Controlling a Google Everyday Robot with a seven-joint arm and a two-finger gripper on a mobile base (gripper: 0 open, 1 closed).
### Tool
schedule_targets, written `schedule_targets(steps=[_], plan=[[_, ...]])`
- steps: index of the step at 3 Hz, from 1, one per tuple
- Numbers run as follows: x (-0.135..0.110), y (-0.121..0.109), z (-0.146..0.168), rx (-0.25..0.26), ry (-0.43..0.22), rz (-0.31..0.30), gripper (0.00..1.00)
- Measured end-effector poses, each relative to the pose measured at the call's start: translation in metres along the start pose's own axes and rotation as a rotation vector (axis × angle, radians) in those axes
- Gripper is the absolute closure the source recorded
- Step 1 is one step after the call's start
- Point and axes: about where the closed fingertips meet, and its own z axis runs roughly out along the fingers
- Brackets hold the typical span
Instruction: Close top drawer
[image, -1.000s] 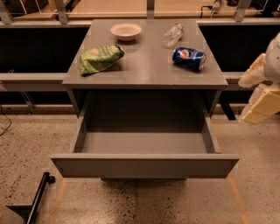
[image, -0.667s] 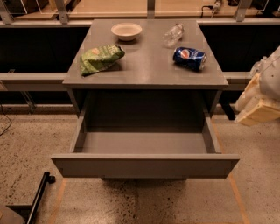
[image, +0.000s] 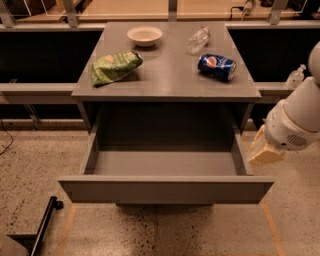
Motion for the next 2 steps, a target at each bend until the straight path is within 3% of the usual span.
schedule_targets(steps=[2], plan=[[-0.002, 0.009, 0.026, -0.044, 0.008, 0.023, 1.00]])
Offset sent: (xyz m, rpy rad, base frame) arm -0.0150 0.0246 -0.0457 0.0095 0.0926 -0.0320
